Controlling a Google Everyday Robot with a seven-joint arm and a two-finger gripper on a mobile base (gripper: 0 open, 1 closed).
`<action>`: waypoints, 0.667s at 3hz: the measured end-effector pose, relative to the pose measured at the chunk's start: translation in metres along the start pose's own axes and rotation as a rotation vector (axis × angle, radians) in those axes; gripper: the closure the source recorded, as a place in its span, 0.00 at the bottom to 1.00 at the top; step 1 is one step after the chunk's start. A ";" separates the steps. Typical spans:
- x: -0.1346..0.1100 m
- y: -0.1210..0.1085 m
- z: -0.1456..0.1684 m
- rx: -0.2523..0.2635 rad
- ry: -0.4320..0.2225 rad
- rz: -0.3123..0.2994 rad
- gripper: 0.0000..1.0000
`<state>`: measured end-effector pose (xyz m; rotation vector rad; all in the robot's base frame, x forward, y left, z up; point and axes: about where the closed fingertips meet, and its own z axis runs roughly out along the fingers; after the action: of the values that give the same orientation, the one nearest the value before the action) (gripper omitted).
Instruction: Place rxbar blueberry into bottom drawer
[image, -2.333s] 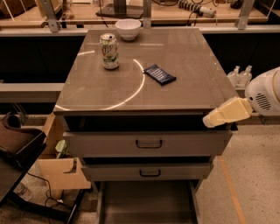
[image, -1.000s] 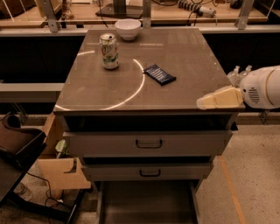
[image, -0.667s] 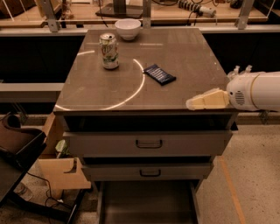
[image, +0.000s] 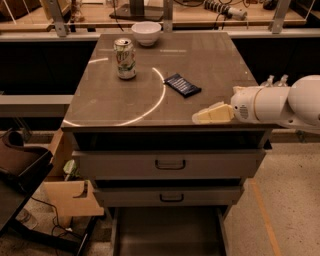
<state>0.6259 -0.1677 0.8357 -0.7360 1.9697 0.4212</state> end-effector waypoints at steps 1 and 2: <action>-0.016 -0.010 0.011 0.007 -0.015 -0.078 0.00; -0.031 -0.020 0.022 0.023 -0.031 -0.125 0.00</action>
Offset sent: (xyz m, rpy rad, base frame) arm 0.0576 0.0051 0.0249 -0.1002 -0.1493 0.0385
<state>0.6644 -0.1603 0.8523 -0.8279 1.8849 0.3323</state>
